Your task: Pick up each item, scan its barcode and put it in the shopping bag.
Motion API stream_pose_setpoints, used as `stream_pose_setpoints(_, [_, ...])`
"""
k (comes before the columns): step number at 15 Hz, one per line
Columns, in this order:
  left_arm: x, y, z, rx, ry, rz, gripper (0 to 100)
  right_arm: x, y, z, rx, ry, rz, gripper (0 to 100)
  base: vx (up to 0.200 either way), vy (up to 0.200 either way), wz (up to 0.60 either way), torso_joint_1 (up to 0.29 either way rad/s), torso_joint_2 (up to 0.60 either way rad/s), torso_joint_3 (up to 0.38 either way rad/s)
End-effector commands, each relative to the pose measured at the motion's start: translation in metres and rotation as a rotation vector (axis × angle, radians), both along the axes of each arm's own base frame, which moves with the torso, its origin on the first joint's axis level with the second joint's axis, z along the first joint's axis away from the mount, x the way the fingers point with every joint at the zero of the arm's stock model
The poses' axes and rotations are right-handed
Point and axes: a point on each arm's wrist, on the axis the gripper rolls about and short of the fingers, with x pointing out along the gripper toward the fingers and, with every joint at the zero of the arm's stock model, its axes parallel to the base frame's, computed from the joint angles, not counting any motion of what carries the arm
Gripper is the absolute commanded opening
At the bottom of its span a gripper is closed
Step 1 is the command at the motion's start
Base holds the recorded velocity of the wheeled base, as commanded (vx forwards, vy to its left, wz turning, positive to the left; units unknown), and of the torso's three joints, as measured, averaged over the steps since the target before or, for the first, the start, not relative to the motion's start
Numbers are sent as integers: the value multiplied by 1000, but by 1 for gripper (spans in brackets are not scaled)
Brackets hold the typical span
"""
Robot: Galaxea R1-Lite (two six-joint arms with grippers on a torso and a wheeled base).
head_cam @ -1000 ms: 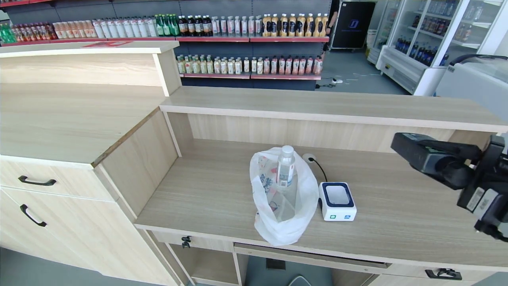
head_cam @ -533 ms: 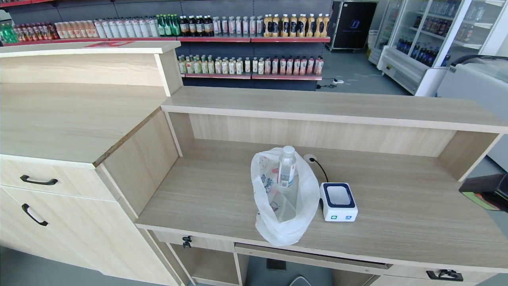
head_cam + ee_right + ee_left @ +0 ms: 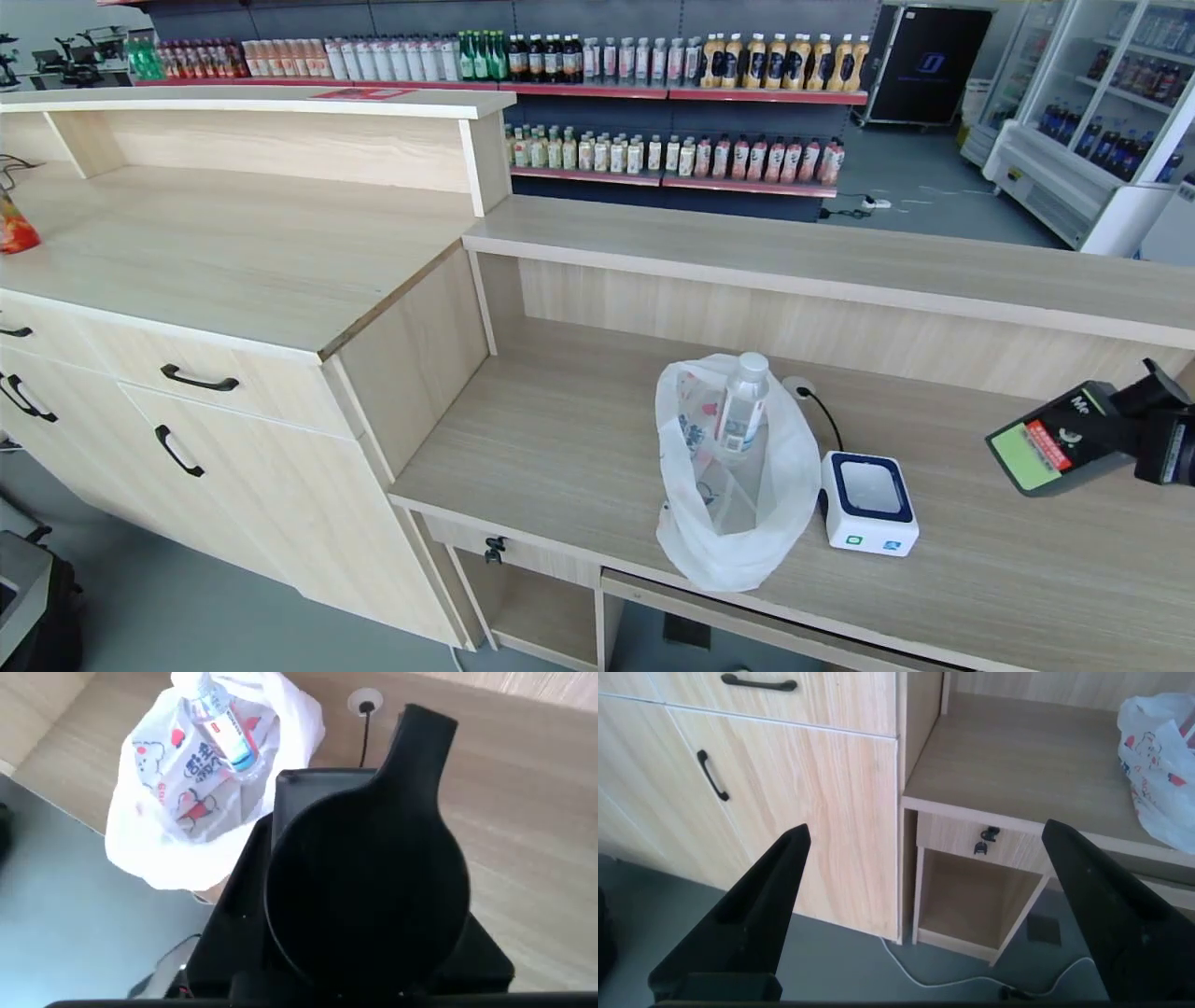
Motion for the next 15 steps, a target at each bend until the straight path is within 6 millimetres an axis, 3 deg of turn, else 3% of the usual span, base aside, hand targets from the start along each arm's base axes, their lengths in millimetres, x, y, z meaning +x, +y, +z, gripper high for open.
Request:
stream_pose_setpoints(1, [0, 0, 0, -1, -1, 0, 100, 38, -5, -29, 156, 152, -50, 0, 0, 0, 0, 0, 0, 0])
stream_pose_setpoints(4, [0, 0, 0, 1, -1, 0, 100, 69, -17, -48, 236, 218, -65, 0, 0, 0, 0, 0, 0, 0])
stream_pose_setpoints(8, [0, 0, 0, 1, -1, 0, 100, 83, -17, -65, 251, 245, -46, 0, 0, 0, 0, 0, 0, 0])
stream_pose_setpoints(15, [0, 0, 0, 1, -1, 0, 100, 94, -2, -76, 225, 267, 14, 0, 0, 0, 0, 0, 0, 0])
